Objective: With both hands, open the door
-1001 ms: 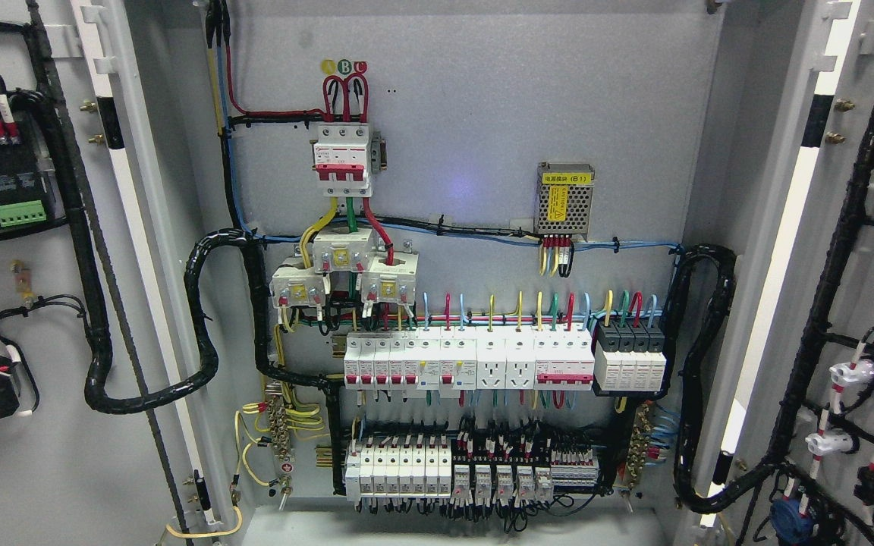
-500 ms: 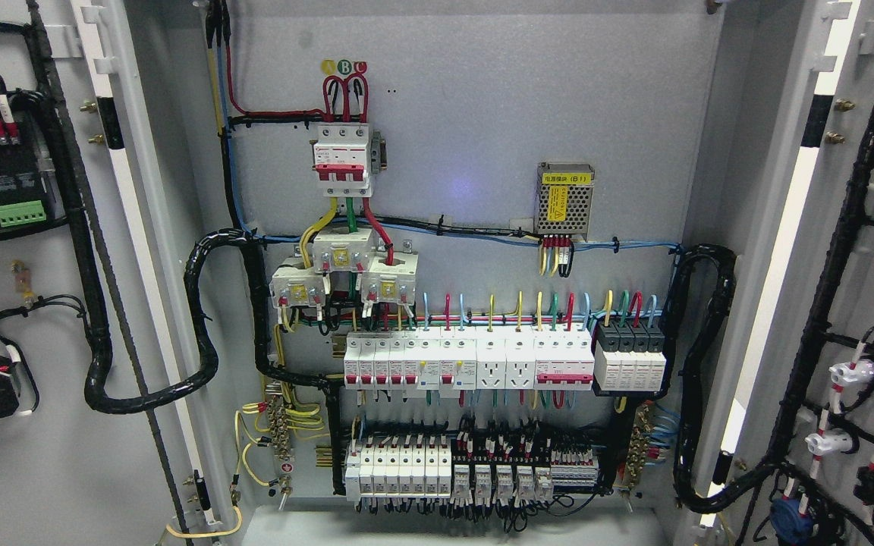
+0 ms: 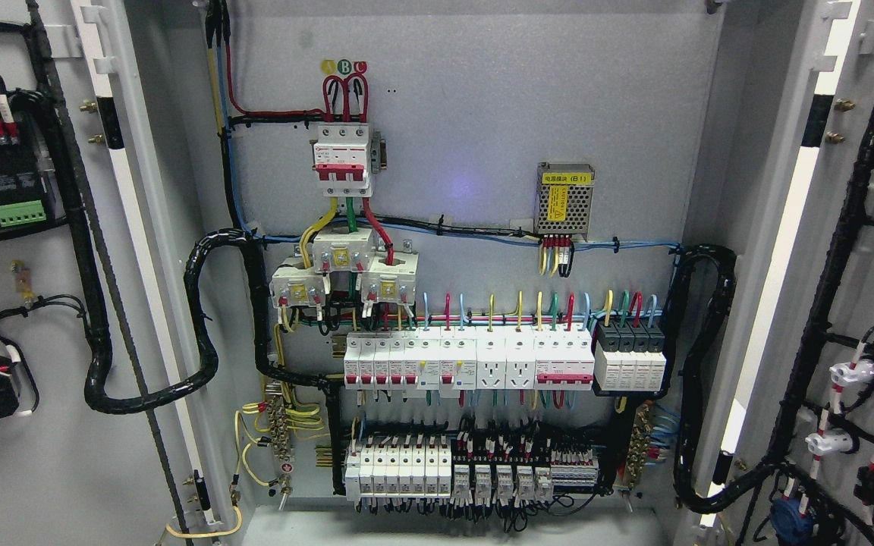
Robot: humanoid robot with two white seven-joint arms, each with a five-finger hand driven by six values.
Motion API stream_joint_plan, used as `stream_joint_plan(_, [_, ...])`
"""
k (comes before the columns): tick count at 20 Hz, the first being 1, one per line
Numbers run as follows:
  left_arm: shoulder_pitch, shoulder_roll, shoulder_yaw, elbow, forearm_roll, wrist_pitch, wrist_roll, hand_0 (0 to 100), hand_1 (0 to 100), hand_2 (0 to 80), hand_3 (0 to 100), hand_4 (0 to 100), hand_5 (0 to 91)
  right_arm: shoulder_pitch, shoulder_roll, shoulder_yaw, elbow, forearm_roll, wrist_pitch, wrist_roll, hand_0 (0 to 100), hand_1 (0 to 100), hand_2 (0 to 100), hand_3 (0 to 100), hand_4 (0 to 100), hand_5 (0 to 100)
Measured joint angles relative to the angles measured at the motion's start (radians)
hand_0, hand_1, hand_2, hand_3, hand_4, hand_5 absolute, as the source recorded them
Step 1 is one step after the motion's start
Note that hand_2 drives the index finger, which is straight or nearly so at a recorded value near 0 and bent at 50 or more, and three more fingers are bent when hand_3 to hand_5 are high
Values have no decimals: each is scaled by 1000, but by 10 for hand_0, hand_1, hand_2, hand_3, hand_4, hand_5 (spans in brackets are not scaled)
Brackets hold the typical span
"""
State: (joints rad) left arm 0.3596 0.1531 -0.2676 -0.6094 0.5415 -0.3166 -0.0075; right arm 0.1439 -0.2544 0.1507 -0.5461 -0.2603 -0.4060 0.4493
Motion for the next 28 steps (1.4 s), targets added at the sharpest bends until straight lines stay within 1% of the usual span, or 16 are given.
stream_joint_plan(1, [-9, -10, -2, 30, -5, 1, 0, 0, 0, 0, 0, 0, 0, -12, 6, 0, 34, 18, 13, -4, 0, 0, 0, 0, 0, 0])
stream_joint_plan(4, [-29, -34, -5, 101, -16, 4, 0, 0, 0, 0, 0, 0, 0, -33, 23, 1, 111, 70, 56, -46, 0, 0, 0, 0, 0, 0])
stream_joint_plan(6, [-39, -50, -6, 141, -21, 6, 0, 0, 0, 0, 0, 0, 0, -42, 32, 2, 155, 116, 93, -65, 0, 0, 0, 0, 0, 0])
stream_joint_plan(10, [-64, -81, -9, 216, -34, 8, 0, 0, 0, 0, 0, 0, 0, -53, 47, 3, 222, 192, 174, -81, 0, 0, 0, 0, 0, 0])
stream_joint_plan(13, [-79, -98, -10, 265, -46, 15, 0, 0, 0, 0, 0, 0, 0, -56, 57, 4, 258, 220, 208, -84, 0, 0, 0, 0, 0, 0])
stream_joint_plan(18, [-105, -119, -10, 325, -61, 86, 0, 0, 0, 0, 0, 0, 0, -59, 70, 4, 315, 244, 262, -87, 0, 0, 0, 0, 0, 0])
stream_joint_plan(24, [-169, -135, -9, 402, -67, 177, 0, 0, 0, 0, 0, 0, 0, -61, 84, 2, 369, 255, 307, -143, 0, 0, 0, 0, 0, 0])
stream_joint_plan(28, [-206, -151, -7, 450, -70, 194, 0, 0, 0, 0, 0, 0, 0, -62, 95, -2, 378, 257, 342, -159, 0, 0, 0, 0, 0, 0])
